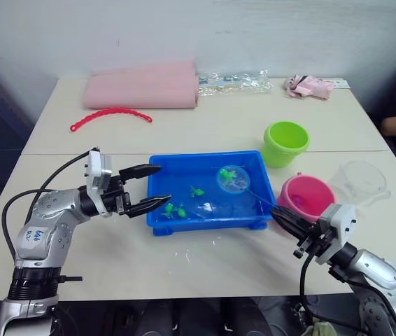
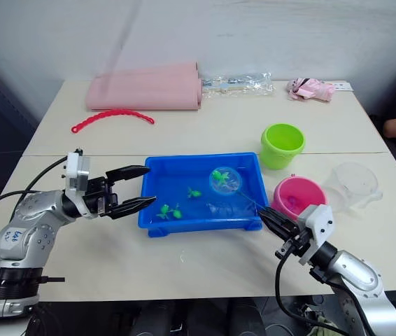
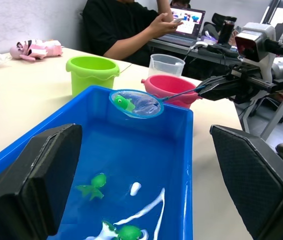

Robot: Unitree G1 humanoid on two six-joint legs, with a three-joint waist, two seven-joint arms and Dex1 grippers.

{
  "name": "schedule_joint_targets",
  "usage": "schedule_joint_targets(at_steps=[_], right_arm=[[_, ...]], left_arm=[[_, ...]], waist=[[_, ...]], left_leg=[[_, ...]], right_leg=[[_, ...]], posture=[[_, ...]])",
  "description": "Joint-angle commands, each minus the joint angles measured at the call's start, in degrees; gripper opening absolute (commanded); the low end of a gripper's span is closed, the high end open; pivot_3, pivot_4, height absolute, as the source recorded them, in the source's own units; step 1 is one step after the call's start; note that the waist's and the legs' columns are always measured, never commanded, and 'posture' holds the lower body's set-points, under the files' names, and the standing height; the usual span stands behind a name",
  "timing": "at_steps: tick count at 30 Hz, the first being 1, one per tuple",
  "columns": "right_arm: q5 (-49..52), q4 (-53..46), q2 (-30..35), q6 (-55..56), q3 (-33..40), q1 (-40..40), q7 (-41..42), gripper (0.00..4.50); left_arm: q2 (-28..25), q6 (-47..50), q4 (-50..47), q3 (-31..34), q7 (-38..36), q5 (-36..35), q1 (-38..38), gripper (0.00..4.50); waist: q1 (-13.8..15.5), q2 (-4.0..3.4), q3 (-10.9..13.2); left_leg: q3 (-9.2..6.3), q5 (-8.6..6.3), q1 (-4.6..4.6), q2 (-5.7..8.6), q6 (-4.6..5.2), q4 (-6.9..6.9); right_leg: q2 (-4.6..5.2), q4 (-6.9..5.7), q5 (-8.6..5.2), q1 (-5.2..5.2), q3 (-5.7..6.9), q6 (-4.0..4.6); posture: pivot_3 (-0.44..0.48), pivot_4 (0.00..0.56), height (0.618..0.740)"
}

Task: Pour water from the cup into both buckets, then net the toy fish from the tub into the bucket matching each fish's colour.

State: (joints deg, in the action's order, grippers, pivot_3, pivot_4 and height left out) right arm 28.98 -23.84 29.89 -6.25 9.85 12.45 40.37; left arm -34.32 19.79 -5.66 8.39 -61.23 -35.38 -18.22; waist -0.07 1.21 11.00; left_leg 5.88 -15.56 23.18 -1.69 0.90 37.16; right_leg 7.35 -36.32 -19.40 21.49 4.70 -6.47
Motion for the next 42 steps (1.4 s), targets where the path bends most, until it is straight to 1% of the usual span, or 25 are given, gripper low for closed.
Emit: schedule_joint_targets(at_steps=[1, 7, 12, 15, 19, 22, 24, 28, 32, 35, 37, 42], right_arm=[[-1.3, 0.3, -0.8, 3.1, 1.6, -0.1, -0.2, 0.00], [1.0, -1.5, 0.1, 1.1, 4.2, -1.7, -0.9, 0.00], [3.2, -0.2, 1.3, -2.1, 9.3, -5.5, -3.9, 0.00], [2.0, 3.4, 2.6, -2.4, 11.3, -8.3, -4.6, 0.00], [-3.5, 12.2, 6.1, -1.2, 12.6, -14.9, -6.9, 0.00], [-8.0, 18.2, 8.5, 1.2, 12.2, -18.5, -7.4, 0.00], [-12.3, 22.8, 10.2, 5.5, 11.4, -20.7, -7.7, 0.00], [-20.1, 35.7, 14.3, 14.1, 8.2, -26.9, -7.2, 0.00], [-23.8, 43.9, 16.0, 20.1, 5.8, -31.4, -7.0, 0.00], [-28.9, 48.6, 18.0, 26.5, 3.6, -33.9, -8.6, 0.00], [-32.0, 50.6, 19.4, 28.4, 2.7, -35.3, -10.9, 0.00], [-37.8, 52.4, 22.3, 34.2, -0.2, -36.8, -13.5, 0.00]], left_arm=[[0.0, -1.4, 0.8, -0.1, -0.8, 0.5, -1.8, 4.45], [0.1, 0.0, 1.8, -1.0, -0.4, 0.3, -4.1, 4.45], [1.1, 3.5, 1.5, -1.8, 3.0, -0.1, -7.5, 4.45], [1.8, 5.9, 0.6, -2.3, 4.8, -0.5, -10.0, 4.45], [2.4, 7.8, -0.2, -2.9, 6.3, -0.2, -12.6, 4.45], [2.7, 8.4, -0.6, -2.8, 6.9, -0.3, -13.3, 4.45], [2.8, 8.7, -1.0, -2.9, 7.3, -0.4, -13.4, 4.45], [3.3, 9.1, -2.7, -3.0, 8.1, -0.5, -11.6, 4.45], [3.5, 9.2, -3.7, -2.8, 8.6, -0.6, -10.4, 4.45], [3.5, 9.2, -4.0, -2.5, 8.9, -0.6, -10.0, 4.45], [3.8, 10.0, -4.5, -1.9, 9.7, -1.3, -9.7, 4.45], [3.9, 10.7, -5.3, -1.7, 10.4, -1.6, -9.2, 4.45]], waist=[[0.0, 0.00, 0.0], [0.0, 0.00, 0.0], [0.1, 0.00, 0.0], [0.1, 0.00, 0.0], [0.0, 0.00, 0.0], [-0.1, 0.00, 0.0], [0.0, 0.00, 0.0], [-0.2, -0.01, 0.0], [-0.2, -0.01, 0.0], [-0.2, -0.02, 0.0], [-0.2, -0.02, 0.0], [-0.2, -0.03, 0.0]], left_leg=[[0.00, 0.01, -0.02, 0.00, -0.02, -0.01], [0.00, 0.01, -0.01, 0.01, -0.02, -0.01], [-0.01, 0.01, -0.02, 0.02, -0.02, 0.03], [-0.02, 0.01, -0.01, 0.02, -0.02, 0.02], [0.04, 0.02, -0.01, 0.06, -0.01, 0.06], [0.06, 0.02, -0.02, 0.04, -0.02, 0.05], [0.09, 0.04, -0.03, 0.02, -0.04, 0.02], [0.17, 0.05, -0.02, 0.04, -0.04, 0.07], [0.16, 0.07, -0.04, 0.02, -0.05, 0.06], [0.15, 0.08, -0.04, -0.01, -0.08, 0.09], [0.16, 0.08, -0.04, 0.01, -0.07, 0.10], [0.15, 0.09, -0.03, 0.00, -0.08, 0.12]], right_leg=[[0.00, -0.02, 0.00, 0.00, 0.00, 0.00], [0.01, -0.02, 0.00, 0.01, -0.01, 0.00], [0.04, -0.09, 0.00, 0.00, -0.02, 0.00], [0.02, -0.08, 0.00, 0.00, 0.00, 0.00], [0.03, -0.11, 0.00, 0.01, -0.03, 0.00], [-0.01, -0.12, 0.00, 0.03, -0.05, 0.00], [-0.03, -0.13, 0.00, 0.04, -0.07, 0.00], [-0.04, -0.15, 0.00, 0.04, -0.13, -0.01], [-0.04, -0.11, 0.00, 0.04, -0.13, -0.01], [-0.06, -0.11, 0.00, 0.04, -0.12, -0.01], [-0.04, -0.11, 0.00, 0.04, -0.13, -0.01], [-0.04, -0.11, 0.00, 0.03, -0.12, -0.01]], posture=[[0.000, 0.150, 0.740], [0.000, 0.150, 0.740], [0.000, 0.150, 0.740], [0.000, 0.150, 0.740], [0.000, 0.150, 0.740], [0.000, 0.150, 0.740], [0.000, 0.150, 0.740], [0.000, 0.150, 0.740], [0.000, 0.150, 0.740], [0.000, 0.150, 0.740], [0.000, 0.150, 0.740], [0.000, 0.150, 0.740]])
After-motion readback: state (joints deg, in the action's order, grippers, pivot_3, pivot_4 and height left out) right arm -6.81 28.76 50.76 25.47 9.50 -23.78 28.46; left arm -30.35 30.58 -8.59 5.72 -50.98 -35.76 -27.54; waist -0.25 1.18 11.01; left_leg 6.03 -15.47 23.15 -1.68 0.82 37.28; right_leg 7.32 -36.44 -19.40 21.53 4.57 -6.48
